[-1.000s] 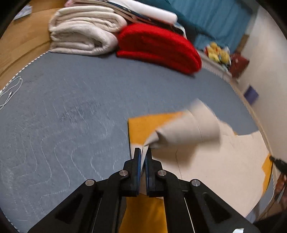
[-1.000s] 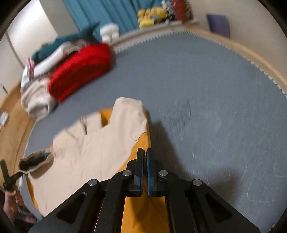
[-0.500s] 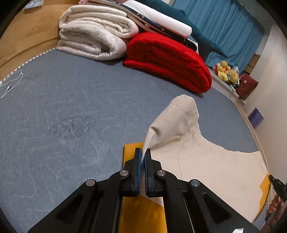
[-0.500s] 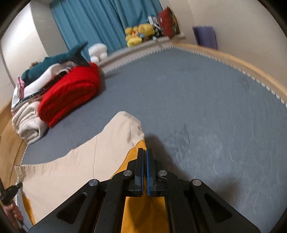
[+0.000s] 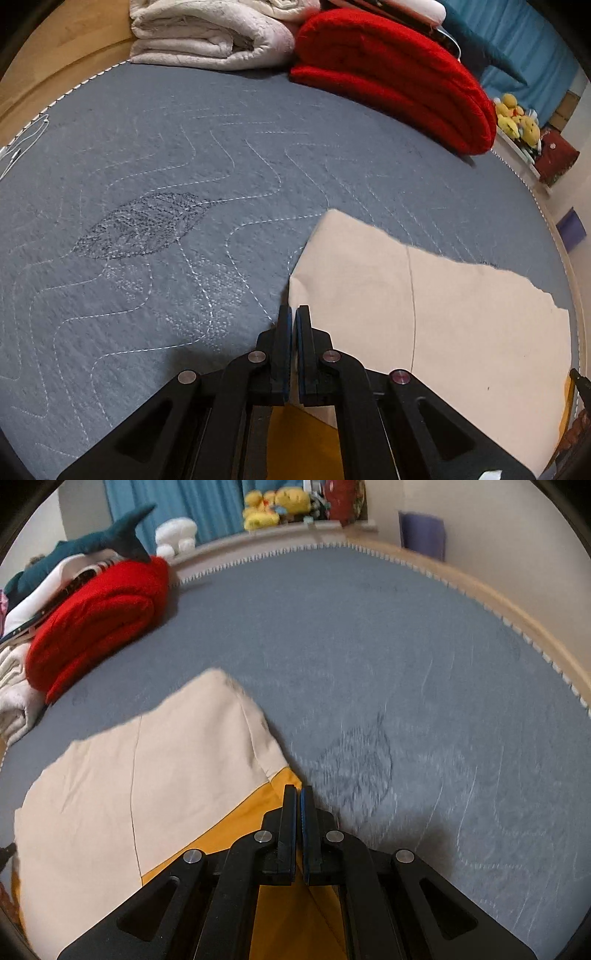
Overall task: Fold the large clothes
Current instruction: 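Lay the folded hem down with both tools and open them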
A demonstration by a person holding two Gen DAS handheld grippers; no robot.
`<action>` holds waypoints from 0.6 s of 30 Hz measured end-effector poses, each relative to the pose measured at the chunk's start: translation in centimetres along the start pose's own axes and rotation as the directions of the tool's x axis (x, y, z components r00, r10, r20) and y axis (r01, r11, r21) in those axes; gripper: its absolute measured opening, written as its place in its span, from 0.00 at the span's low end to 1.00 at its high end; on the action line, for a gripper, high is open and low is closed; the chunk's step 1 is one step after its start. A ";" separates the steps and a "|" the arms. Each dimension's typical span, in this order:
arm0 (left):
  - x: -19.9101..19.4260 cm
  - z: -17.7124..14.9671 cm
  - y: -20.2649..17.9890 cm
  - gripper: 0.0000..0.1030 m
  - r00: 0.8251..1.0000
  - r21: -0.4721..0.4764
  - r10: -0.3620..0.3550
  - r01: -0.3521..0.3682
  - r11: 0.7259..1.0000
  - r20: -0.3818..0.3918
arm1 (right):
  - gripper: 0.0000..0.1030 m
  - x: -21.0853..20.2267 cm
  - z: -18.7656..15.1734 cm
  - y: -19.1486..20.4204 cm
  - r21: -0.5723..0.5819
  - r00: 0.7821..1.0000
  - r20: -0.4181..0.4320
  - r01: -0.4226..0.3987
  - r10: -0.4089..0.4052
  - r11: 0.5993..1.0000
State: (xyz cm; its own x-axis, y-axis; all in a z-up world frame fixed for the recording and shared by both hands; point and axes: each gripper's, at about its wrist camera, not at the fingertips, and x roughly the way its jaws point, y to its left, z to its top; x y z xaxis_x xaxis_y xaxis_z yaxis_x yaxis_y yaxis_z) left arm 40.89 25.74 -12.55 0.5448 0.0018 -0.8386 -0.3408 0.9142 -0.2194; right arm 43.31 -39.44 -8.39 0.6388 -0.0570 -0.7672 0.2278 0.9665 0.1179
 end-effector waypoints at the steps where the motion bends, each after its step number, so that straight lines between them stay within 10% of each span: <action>1: 0.7 -0.3 -0.2 0.02 1.000 0.019 -0.002 0.002 1.000 -0.031 | 0.01 0.3 -0.1 0.1 -0.002 1.000 -0.007 0.028 -0.028 1.000; 6: 0.2 -0.6 -1.0 0.14 0.993 0.043 0.013 -0.008 0.999 -0.120 | 0.01 3.0 -1.6 0.0 -0.033 0.987 -0.148 0.058 -0.062 0.998; 9: -3.9 -0.5 -1.5 0.40 0.999 0.071 -0.013 0.016 0.997 -0.048 | 0.09 1.3 -1.1 -1.0 0.006 0.989 -0.134 0.062 -0.061 0.998; 12: -7.1 -2.4 -2.4 0.40 0.991 0.167 -0.112 0.122 0.978 -0.067 | 0.27 -1.8 -1.0 -1.9 0.000 0.995 -0.078 0.063 -0.063 0.998; 16: -7.9 -7.2 -3.6 0.40 0.915 0.300 -0.259 0.352 0.886 -0.309 | 0.41 -5.1 -2.8 -2.1 -0.104 0.996 -0.085 -0.037 0.029 0.994; 18: -7.7 -11.7 -4.2 0.40 0.905 0.482 -0.146 0.342 0.807 -0.399 | 0.41 -5.4 -5.5 -2.2 -0.173 0.975 -0.204 -0.118 0.082 0.978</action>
State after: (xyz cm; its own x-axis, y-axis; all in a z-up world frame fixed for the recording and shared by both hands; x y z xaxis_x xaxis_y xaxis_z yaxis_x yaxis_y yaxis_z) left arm 29.21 17.14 -10.99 0.2373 -0.2935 -0.9260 0.2806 0.9334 -0.2239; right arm 35.37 -39.94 -7.99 0.4916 0.0747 -0.8676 0.0203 0.9951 0.0972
